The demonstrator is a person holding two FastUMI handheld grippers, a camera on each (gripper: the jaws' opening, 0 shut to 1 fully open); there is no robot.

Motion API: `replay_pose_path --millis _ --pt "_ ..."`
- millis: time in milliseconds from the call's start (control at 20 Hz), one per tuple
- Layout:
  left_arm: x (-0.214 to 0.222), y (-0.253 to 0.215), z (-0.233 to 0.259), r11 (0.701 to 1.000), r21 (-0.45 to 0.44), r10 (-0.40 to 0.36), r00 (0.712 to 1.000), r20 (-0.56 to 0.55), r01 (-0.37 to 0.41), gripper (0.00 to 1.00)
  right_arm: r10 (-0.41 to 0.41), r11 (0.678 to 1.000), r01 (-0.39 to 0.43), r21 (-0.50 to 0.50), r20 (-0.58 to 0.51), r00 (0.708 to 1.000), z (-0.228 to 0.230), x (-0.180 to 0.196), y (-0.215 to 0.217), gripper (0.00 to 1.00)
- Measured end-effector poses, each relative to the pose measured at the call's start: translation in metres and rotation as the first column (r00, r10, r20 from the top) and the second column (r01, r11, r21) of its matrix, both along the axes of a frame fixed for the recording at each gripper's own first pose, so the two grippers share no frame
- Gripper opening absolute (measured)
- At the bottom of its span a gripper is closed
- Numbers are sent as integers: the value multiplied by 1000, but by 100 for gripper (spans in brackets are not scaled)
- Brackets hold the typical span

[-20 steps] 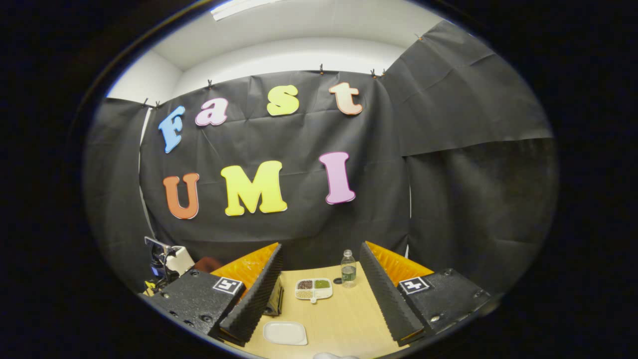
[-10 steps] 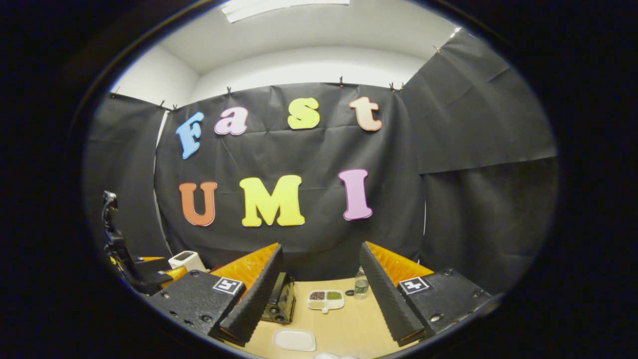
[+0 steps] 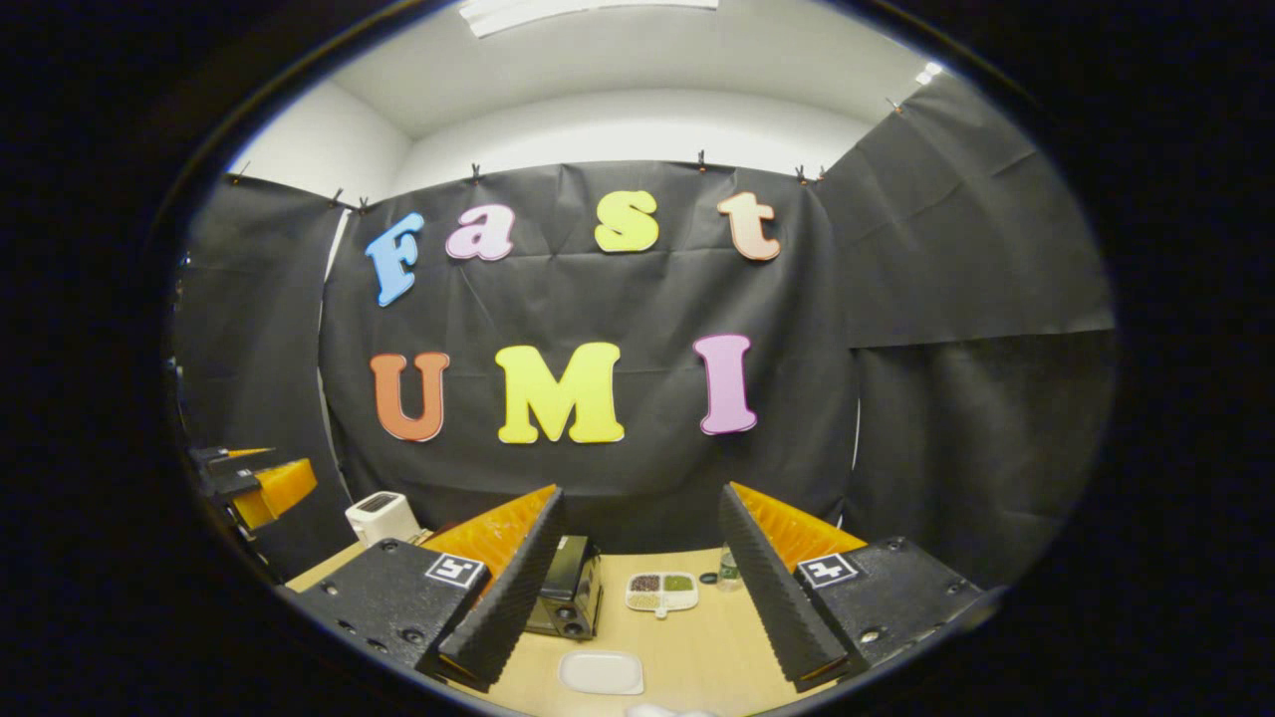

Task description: Open the electric oven with the left hand, put the food in, and close the electric oven.

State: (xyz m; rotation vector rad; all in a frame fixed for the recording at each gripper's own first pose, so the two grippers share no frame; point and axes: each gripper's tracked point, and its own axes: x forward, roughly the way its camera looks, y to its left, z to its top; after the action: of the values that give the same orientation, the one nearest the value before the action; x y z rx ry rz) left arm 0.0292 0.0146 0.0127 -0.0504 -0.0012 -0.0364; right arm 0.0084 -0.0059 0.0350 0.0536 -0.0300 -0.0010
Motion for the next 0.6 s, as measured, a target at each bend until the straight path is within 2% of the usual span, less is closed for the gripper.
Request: replay_pose_path --millis 600 --pt "-9 -4 10 1000 -1 -16 1000 12 16 96 -16 1000 16 -10 -28 999 -6 -4 -2 97"
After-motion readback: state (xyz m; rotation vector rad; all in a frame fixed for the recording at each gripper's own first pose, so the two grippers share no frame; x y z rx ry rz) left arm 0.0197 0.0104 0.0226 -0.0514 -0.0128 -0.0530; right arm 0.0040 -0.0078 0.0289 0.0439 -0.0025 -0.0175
